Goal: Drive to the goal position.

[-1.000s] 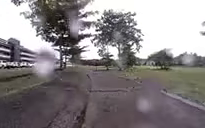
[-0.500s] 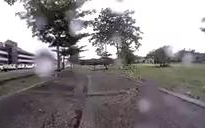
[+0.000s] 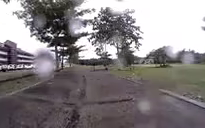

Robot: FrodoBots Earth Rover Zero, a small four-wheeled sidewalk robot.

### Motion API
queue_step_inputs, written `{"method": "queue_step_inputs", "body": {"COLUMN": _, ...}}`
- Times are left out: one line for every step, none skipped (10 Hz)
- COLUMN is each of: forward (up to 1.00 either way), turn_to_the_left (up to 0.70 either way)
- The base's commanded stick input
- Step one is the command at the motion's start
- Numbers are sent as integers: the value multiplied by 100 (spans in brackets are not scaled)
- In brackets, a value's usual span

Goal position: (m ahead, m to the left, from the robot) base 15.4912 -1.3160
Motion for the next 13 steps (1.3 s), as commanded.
{"method": "queue_step_inputs", "body": {"forward": 69, "turn_to_the_left": 0}}
{"method": "queue_step_inputs", "body": {"forward": 69, "turn_to_the_left": 0}}
{"method": "queue_step_inputs", "body": {"forward": 69, "turn_to_the_left": 0}}
{"method": "queue_step_inputs", "body": {"forward": 69, "turn_to_the_left": 0}}
{"method": "queue_step_inputs", "body": {"forward": 69, "turn_to_the_left": 0}}
{"method": "queue_step_inputs", "body": {"forward": 69, "turn_to_the_left": 0}}
{"method": "queue_step_inputs", "body": {"forward": 69, "turn_to_the_left": 0}}
{"method": "queue_step_inputs", "body": {"forward": 69, "turn_to_the_left": 0}}
{"method": "queue_step_inputs", "body": {"forward": 69, "turn_to_the_left": 0}}
{"method": "queue_step_inputs", "body": {"forward": 69, "turn_to_the_left": 0}}
{"method": "queue_step_inputs", "body": {"forward": 69, "turn_to_the_left": 0}}
{"method": "queue_step_inputs", "body": {"forward": 69, "turn_to_the_left": 0}}
{"method": "queue_step_inputs", "body": {"forward": 69, "turn_to_the_left": 0}}
